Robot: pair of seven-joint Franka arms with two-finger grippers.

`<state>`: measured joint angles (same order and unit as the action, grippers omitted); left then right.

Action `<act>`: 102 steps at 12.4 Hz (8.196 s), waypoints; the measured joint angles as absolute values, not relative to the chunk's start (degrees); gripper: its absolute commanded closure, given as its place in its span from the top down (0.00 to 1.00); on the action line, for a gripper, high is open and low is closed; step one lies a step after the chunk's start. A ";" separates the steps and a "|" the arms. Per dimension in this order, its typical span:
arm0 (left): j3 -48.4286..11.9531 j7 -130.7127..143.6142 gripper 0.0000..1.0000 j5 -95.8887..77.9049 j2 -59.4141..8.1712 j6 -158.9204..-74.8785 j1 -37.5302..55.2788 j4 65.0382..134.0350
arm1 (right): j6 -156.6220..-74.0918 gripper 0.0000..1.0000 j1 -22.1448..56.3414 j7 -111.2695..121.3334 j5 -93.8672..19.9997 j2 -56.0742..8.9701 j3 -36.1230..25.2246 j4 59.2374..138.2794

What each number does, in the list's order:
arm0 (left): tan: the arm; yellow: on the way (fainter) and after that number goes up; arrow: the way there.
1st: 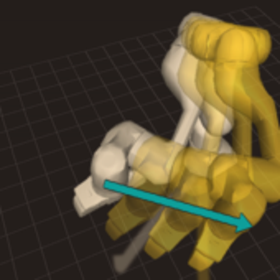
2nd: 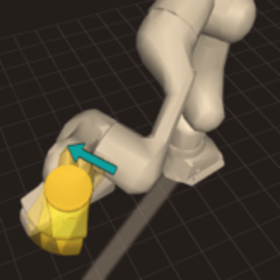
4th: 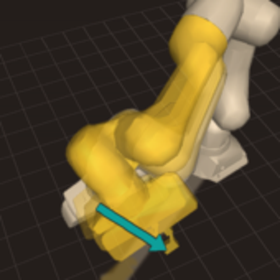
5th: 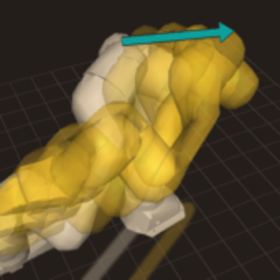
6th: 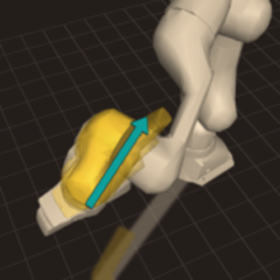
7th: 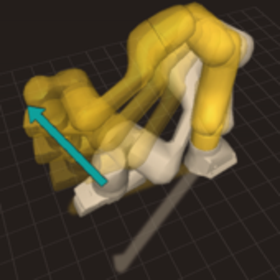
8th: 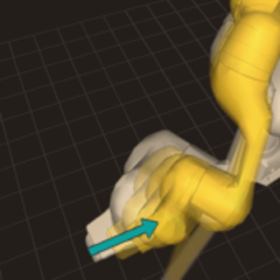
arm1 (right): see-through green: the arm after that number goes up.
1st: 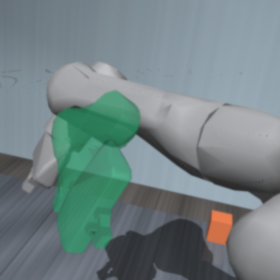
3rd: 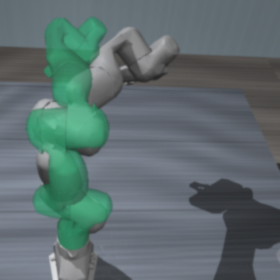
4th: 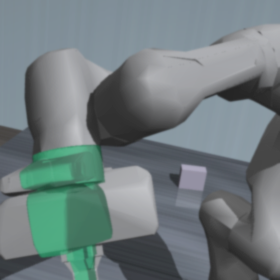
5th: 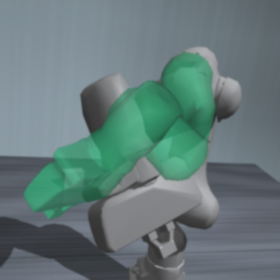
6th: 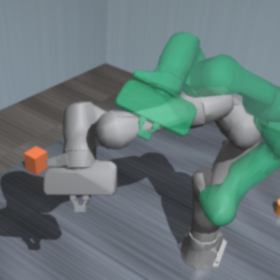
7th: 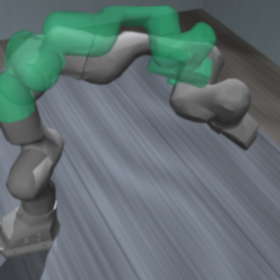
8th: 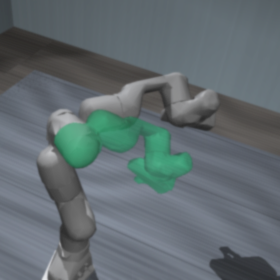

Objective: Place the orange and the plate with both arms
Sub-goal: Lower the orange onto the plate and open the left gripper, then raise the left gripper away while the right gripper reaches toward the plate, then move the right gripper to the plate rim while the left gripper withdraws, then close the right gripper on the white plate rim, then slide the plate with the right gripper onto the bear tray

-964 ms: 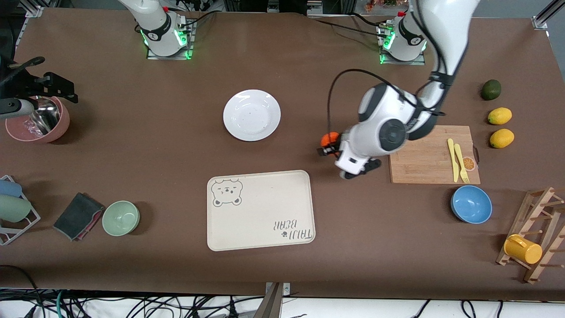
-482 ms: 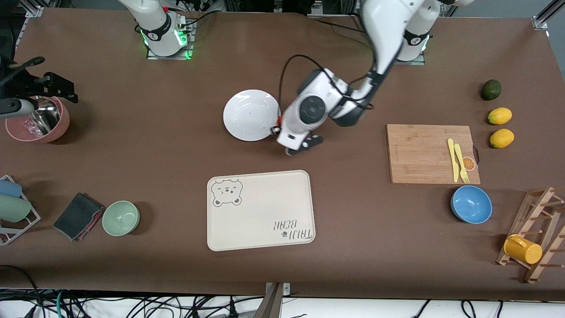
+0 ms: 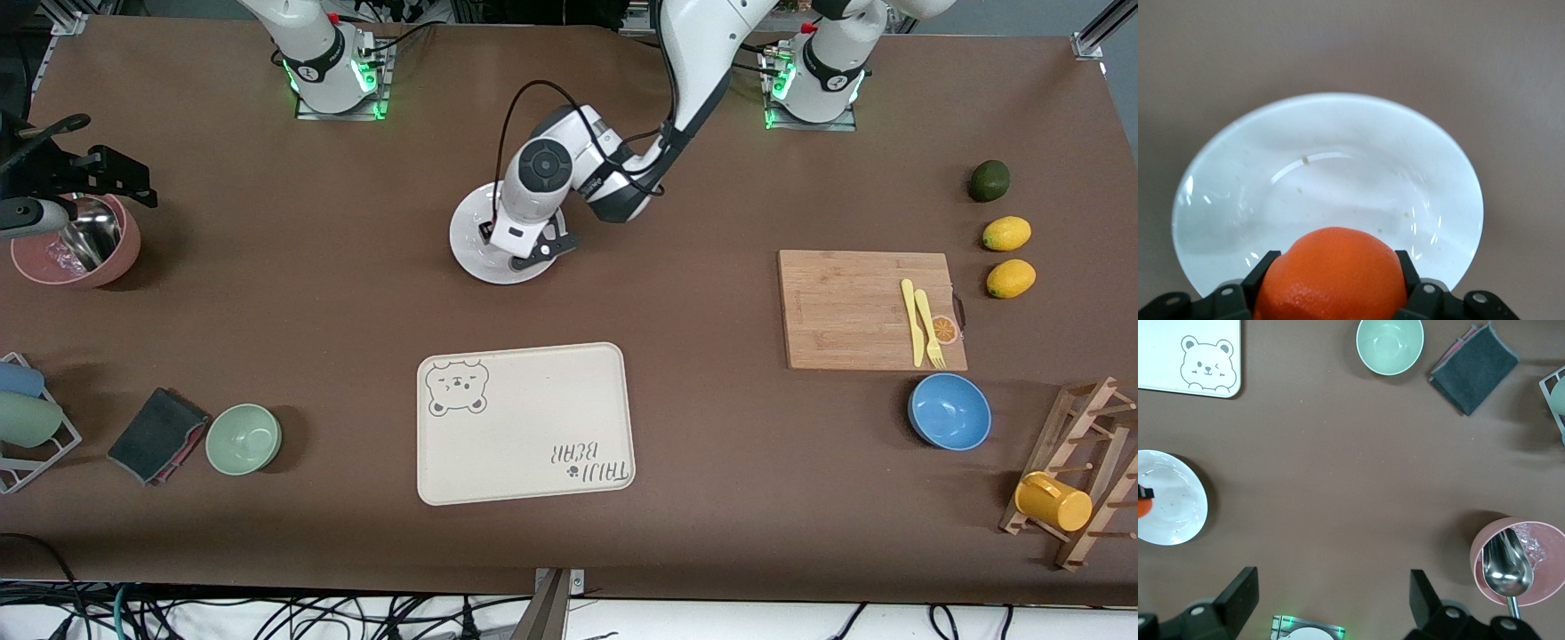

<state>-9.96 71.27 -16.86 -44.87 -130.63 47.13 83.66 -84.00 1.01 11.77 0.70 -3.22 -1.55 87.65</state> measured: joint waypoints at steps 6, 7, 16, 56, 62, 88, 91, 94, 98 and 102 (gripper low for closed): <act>-7.62 71.56 1.00 -16.69 -49.64 -132.54 50.52 82.49 | -84.03 1.00 1.01 11.77 0.67 -3.22 -1.55 87.66; -7.20 71.56 1.00 -16.69 -49.55 -132.48 50.52 81.94 | -84.08 1.00 1.01 11.77 0.36 -3.22 -1.55 87.66; -0.40 68.49 1.00 -15.93 -37.89 -108.06 40.31 75.96 | -80.95 1.00 1.21 12.18 -6.57 -8.42 -1.49 87.93; 1.24 4.94 1.00 -1.77 3.97 -99.62 1.32 105.60 | -116.07 1.00 0.58 63.07 -72.83 -24.80 8.74 132.83; 1.68 2.68 1.00 1.92 2.85 -97.41 -0.12 103.73 | -121.18 0.93 1.75 66.11 -79.87 -25.33 12.01 134.59; 0.38 1.05 1.00 -2.43 0.92 -96.69 0.30 102.69 | -122.05 0.00 2.09 78.28 -84.98 -30.98 11.93 134.50; 0.38 1.05 1.00 -2.43 0.91 -96.69 0.30 102.69 | -122.06 0.00 2.08 78.50 -85.19 -30.99 11.93 134.35; 0.38 1.05 1.00 -2.43 0.91 -96.69 0.30 102.69 | -120.71 0.00 1.32 78.52 -85.33 -31.00 11.92 132.55; 0.42 1.05 1.00 -2.43 0.89 -96.68 0.26 102.61 | -119.57 0.00 -0.25 72.47 -85.47 -31.32 11.89 125.29; 0.55 1.05 1.00 -2.41 0.88 -96.65 0.14 102.43 | -121.17 0.00 0.94 60.98 -85.44 -38.11 11.93 110.90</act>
<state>0.55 1.05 -2.41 0.88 -96.65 0.14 102.43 -121.17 0.94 60.98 -85.44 -38.11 11.93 110.90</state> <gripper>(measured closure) 0.000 0.956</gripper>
